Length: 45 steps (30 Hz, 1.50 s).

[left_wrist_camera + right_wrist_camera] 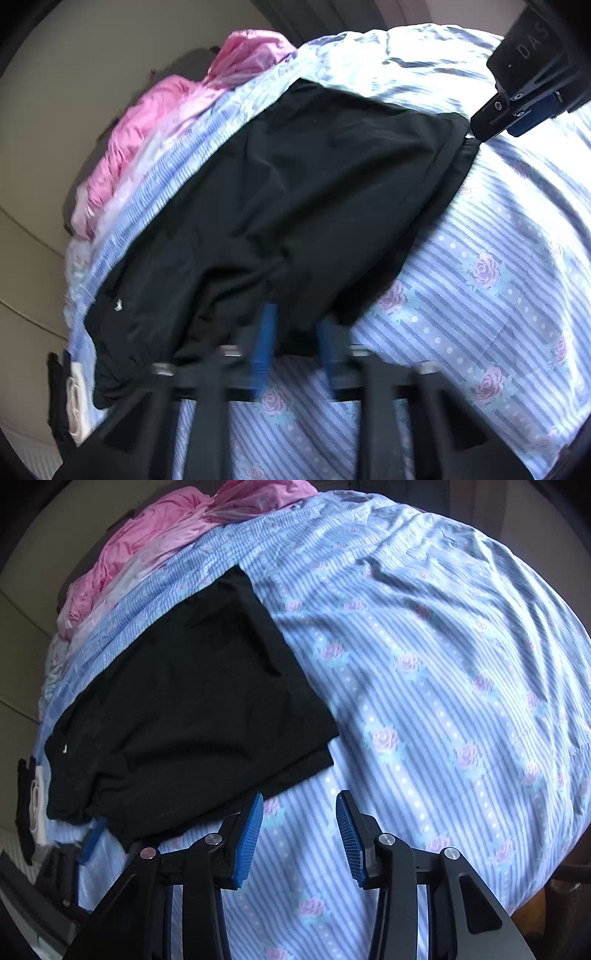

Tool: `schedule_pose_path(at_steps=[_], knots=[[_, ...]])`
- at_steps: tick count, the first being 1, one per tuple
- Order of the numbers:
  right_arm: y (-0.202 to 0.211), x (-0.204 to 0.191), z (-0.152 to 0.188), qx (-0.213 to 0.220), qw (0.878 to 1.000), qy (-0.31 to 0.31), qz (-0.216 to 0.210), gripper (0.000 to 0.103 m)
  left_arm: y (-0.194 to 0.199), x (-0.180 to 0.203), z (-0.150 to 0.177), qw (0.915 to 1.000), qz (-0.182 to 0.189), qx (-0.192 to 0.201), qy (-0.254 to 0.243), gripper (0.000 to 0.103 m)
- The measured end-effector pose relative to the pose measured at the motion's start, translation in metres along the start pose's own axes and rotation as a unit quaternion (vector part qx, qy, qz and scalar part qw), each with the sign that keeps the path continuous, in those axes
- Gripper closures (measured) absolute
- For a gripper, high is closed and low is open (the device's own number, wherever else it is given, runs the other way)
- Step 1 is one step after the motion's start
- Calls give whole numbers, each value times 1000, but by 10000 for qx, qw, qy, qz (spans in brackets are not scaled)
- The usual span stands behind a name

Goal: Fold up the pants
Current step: 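Withdraw both grippers up from the folded shorts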

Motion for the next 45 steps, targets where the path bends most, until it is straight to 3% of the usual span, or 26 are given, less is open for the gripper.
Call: schedule_pose_path(at_steps=[4,9,14,19,23,24,25,26,27,31,35,36,38,40,42,45], knots=[[-1,-2,-5,57,9999,-72,-145,60,12,-3,4,9998,-79,163,34,95],[-8,-8,-7,24,9996,-48,-260,60,13,-8,8,9997,-33,-81,217,97],[-25,6,-10,-108,9962,-691,-510,60,6,-11,9,9991,71,-277,303,97],[-36,18,-11,-81,9883,-1287,-812,42,2,-8,9,9988,162,-394,251,97],[-50,15,-17,-186,9855,-1375,-979,42,1,-8,8,9982,248,-464,274,97],[-51,13,-19,-188,9864,-1339,-930,47,2,-8,8,9979,294,-486,296,97],[-52,10,-22,-189,9890,-1230,-803,73,3,-8,8,9977,326,-495,319,97],[-54,5,-24,-237,9922,-1077,-576,89,4,-7,8,9974,378,-506,333,97],[-53,3,-26,-274,9936,-1012,-409,95,6,-7,7,9971,441,-522,340,97],[-20,5,-22,209,9941,-1063,-92,97,17,-3,8,9935,849,-608,455,100],[-25,5,-24,40,9953,-951,173,97,16,-2,17,9829,1402,-995,665,97],[-28,4,-26,-17,9956,-909,235,97,16,-5,19,9809,1468,-1053,716,97],[-29,1,-28,-65,9962,-771,394,92,18,-18,26,9786,1501,-1100,882,85],[-17,-6,-23,13,9932,-632,976,61,23,-39,33,9778,1472,-1012,1100,59],[2,-16,-15,195,9919,-483,1157,52,30,-63,40,9769,1440,-908,1294,59],[28,-38,-2,230,9941,-207,1043,52,39,-104,49,9750,1364,-753,1582,58]])
Point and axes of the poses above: each gripper's, at about its wrist camera, not at the fingertips, and y roughly against the way its jaws point, x to its right, z to its underside, the point moved 1 cm from there along -y, roughly the way its jaws point, and after that the axes turned 10 degrees about -x, right-handed, at the moved point
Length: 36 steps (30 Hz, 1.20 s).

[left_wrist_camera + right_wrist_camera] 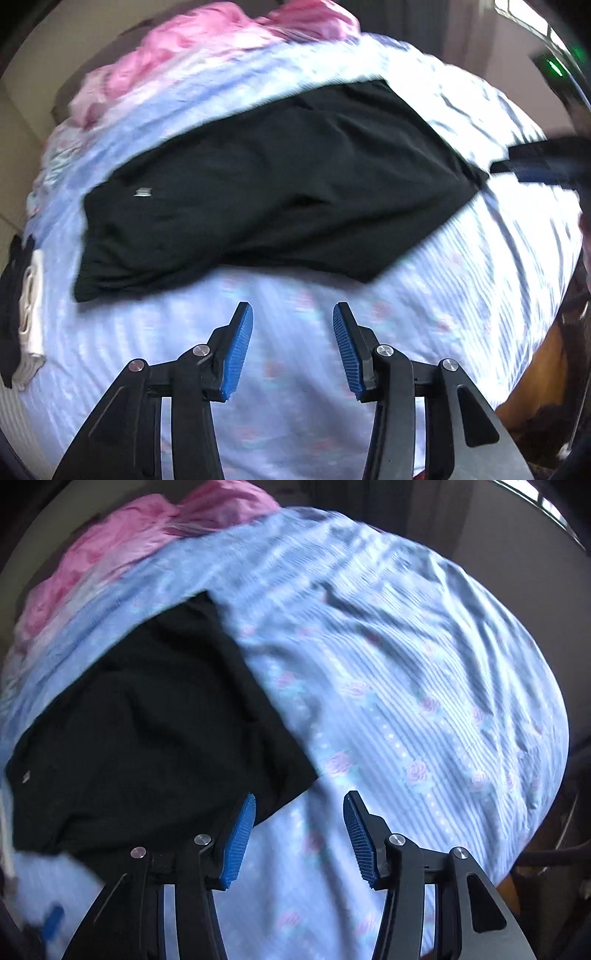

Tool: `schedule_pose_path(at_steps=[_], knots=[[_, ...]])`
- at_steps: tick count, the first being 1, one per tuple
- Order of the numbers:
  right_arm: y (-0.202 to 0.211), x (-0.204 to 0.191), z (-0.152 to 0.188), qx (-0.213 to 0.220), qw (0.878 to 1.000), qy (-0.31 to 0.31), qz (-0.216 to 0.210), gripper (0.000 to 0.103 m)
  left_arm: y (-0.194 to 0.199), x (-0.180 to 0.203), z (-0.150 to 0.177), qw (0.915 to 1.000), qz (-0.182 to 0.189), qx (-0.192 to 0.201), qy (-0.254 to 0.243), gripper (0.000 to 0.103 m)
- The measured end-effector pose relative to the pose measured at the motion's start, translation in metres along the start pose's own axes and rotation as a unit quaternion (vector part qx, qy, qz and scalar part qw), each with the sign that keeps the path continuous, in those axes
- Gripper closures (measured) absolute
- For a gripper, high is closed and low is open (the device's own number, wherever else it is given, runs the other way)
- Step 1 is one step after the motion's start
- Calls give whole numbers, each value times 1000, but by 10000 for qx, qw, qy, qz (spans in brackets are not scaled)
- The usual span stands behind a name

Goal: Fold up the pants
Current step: 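Lower both grippers onto the folded edge of the shorts and close them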

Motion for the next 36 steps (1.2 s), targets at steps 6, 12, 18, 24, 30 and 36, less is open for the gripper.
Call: schedule_pose_path(at_steps=[6,12,18,24,30,36], knots=[[43,-75,25,130,9965,640,-525,47,29,-102,-7,9960,60,382,800,51],[45,-187,30,308,9857,1387,-904,47,21,-215,-23,9893,572,658,1170,46],[41,-287,27,508,9770,1709,-1170,47,-10,-282,-45,9881,1123,667,815,44],[20,-353,18,476,9757,1777,-1193,47,-45,-324,-79,9819,1670,636,630,30],[-8,-383,6,225,9805,1559,-1173,47,-84,-346,-112,9771,1974,482,624,28],[-21,-387,-5,49,9854,1278,-1124,47,-113,-349,-133,9672,2420,237,729,31]])
Point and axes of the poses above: each gripper's, at about its wrist camera, not at the fingertips, and y roughly against the way its jaws point, x to its right, z to its underside, the point moved 1 cm from there along -y, roughly the way its jaws point, and after that the axes turned 10 degrees about -x, right-handed, at the moved point
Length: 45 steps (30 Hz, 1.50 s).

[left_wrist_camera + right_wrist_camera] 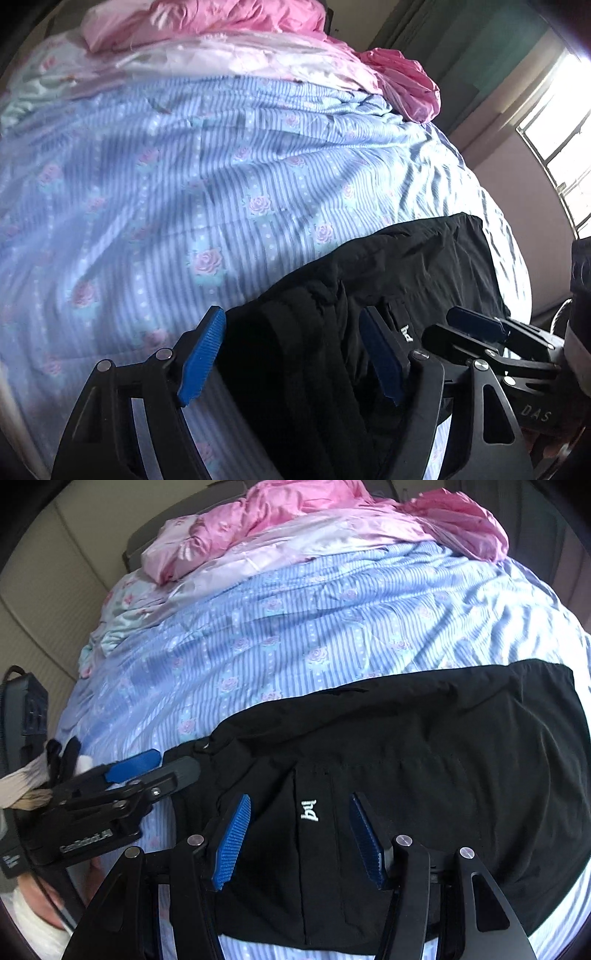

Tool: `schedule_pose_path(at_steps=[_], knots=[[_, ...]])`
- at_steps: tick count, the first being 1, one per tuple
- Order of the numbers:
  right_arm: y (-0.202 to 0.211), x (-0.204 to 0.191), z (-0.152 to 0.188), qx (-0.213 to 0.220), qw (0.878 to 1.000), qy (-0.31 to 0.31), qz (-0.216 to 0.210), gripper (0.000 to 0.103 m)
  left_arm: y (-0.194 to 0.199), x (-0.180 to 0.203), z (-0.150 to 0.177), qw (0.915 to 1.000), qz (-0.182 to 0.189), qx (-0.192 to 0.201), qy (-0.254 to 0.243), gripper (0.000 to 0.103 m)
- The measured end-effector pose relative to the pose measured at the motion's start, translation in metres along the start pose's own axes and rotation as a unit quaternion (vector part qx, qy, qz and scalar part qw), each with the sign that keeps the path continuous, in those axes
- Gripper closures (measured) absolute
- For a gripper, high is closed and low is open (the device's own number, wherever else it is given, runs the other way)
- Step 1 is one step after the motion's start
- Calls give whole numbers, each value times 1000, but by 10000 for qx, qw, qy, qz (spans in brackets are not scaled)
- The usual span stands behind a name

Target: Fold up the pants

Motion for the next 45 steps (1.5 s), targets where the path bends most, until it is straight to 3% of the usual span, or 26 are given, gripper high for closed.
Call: schedule_pose_path(at_steps=[5,7,8,10,18,22,24,26,28,29,32,34,38,40,43,45], knots=[[-4,4,-4,-51,9999,-137,16,46,-15,-7,-1,9994,145,-163,285,39],[-6,5,-5,-69,9998,-164,39,46,-19,-6,-1,9990,261,-255,266,64],[-6,5,-5,-69,9998,-173,35,46,-19,-5,-1,9990,239,-285,265,66],[-8,5,-6,-87,9998,-187,29,46,-16,-4,1,9991,233,-278,209,86],[-18,-7,-12,-111,9999,-13,-19,46,-2,-15,3,9996,-60,-149,215,86],[-25,-10,-13,-205,9997,97,62,46,-15,-17,2,9992,-249,-270,156,84],[-24,-7,-10,-210,9996,113,119,46,-18,-21,1,9987,-296,-297,279,77],[-20,-1,-4,-208,9996,50,195,46,-16,-21,2,9979,-417,-348,354,67],[-12,6,1,-155,9997,-27,209,46,-2,-16,4,9960,-787,-221,351,44],[-4,12,7,-83,9996,-92,240,46,10,-13,8,9946,-982,-46,345,40],[18,28,21,158,9989,-311,304,46,44,-8,26,9951,-863,288,391,27],[33,39,33,291,9977,-502,346,46,55,-5,43,9962,-676,278,483,25],[57,70,70,378,9918,-1129,470,44,46,4,80,9967,-357,-172,715,25],[63,83,89,374,9876,-1446,489,38,37,7,96,9949,-289,-336,908,25],[67,104,121,249,9789,-1879,759,38,28,7,114,9895,53,-433,1380,25],[67,118,140,163,9715,-2133,1018,38,27,10,119,9877,-81,-373,1517,25]])
Point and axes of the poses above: each gripper's, at about its wrist camera, not at the fingertips, and y roughly against the way its jaws point, x to its right, z to its underside, the point moved 1 cm from there along -y, roughly the way its jaws point, and after that the axes turned 10 degrees about -x, right-handed, at the moved point
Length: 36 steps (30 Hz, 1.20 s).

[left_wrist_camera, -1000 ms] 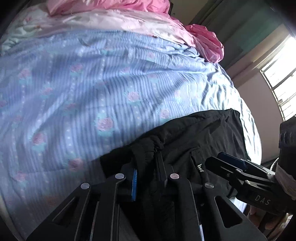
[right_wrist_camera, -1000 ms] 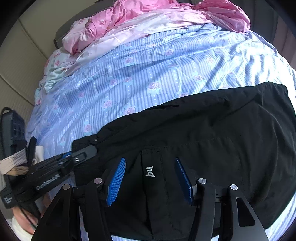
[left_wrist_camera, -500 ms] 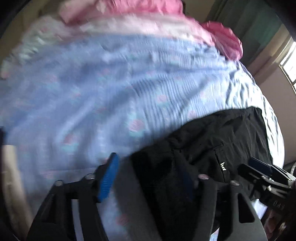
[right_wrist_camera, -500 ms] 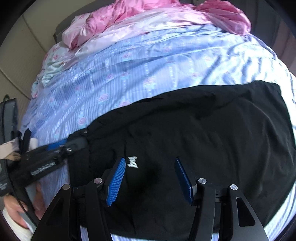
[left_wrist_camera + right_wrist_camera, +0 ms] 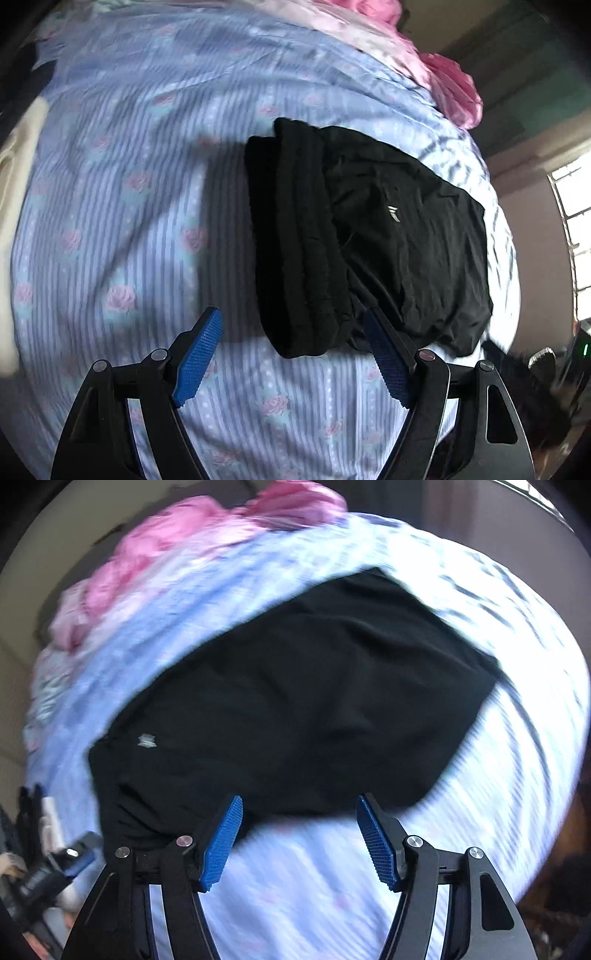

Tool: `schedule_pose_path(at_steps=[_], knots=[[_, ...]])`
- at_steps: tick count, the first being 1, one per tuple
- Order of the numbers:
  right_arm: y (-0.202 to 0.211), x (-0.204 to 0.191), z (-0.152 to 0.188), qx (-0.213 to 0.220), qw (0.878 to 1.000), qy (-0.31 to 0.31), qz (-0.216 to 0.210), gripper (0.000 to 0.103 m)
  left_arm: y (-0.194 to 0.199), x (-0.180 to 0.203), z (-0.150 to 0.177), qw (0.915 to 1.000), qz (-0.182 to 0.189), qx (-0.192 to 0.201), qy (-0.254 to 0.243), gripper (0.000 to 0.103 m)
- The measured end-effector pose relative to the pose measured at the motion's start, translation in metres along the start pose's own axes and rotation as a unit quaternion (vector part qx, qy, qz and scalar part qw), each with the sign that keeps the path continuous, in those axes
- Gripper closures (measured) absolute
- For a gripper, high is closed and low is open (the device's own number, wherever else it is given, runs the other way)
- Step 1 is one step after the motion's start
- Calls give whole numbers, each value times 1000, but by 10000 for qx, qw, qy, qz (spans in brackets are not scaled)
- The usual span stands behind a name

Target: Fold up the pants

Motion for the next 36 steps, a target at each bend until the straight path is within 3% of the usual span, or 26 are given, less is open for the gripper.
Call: schedule_pose_path(at_steps=[3,8,9,12,16,27,29,31,33,36], knots=[[-10,20,9,-107,9995,-180,226,38,-3,11,2,9999,-91,145,-6,25],[-29,30,11,-172,9985,11,513,38,-22,23,2,10000,-62,52,-5,26],[-32,33,11,-199,9983,-2,541,38,-26,21,2,10000,-43,32,43,29],[-31,42,10,-178,9988,-160,423,38,-33,20,-1,10000,-45,-35,-53,61],[-29,36,7,-130,9993,-48,360,38,-25,19,-4,9998,-158,81,-125,64],[-28,31,10,-112,9990,209,375,38,-26,16,-11,9963,-784,25,-363,63],[-27,33,12,-146,9989,189,403,38,-29,16,-9,9949,-930,-16,-387,58],[-23,34,14,-166,9990,174,375,38,-27,18,-8,9919,-1188,-22,-447,42],[-17,35,16,-157,9991,201,352,38,-20,22,-6,9882,-1421,35,-563,35],[-2,37,18,-108,9990,294,307,38,-1,30,3,9812,-1754,172,-782,35]])
Point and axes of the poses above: each gripper's, at about its wrist camera, not at the fingertips, and y roughly against the way its jaws point, x to its right, z to its underside, the point moved 1 cm from there along -y, roughly the way its jaws point, and after that the axes turned 10 degrees about -x, right-handed, at the moved point
